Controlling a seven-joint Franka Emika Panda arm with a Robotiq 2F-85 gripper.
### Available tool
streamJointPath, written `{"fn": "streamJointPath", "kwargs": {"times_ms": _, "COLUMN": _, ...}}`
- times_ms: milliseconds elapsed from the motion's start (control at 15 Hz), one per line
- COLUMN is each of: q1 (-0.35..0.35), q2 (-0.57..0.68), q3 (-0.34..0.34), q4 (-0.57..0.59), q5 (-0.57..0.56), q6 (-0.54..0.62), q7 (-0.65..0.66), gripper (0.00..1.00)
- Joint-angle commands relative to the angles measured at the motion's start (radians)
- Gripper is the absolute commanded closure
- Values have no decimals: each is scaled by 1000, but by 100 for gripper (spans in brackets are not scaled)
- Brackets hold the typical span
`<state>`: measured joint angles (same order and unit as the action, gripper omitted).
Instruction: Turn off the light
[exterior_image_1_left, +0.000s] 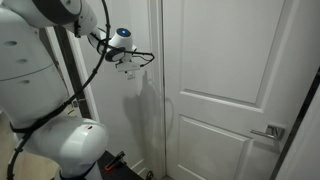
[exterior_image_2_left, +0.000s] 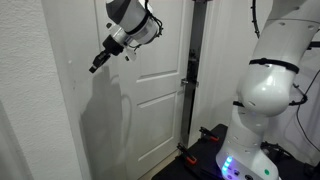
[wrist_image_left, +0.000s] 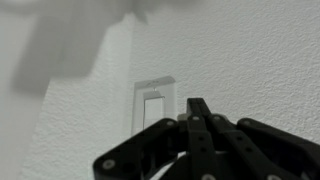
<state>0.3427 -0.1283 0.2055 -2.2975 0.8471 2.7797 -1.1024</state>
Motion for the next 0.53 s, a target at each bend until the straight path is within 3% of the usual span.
{"fn": "streamJointPath", "kwargs": {"times_ms": 0, "q1": 23, "q2": 31, "q3": -2, "q4": 0, "q5": 86, "q6": 74, "q7": -110, "gripper": 100}}
{"fn": "streamJointPath", "kwargs": {"times_ms": 467, "q1": 36, "q2": 128, "q3": 4, "q4": 50, "q5": 181, "q6": 157, "q7": -243, "gripper": 100}}
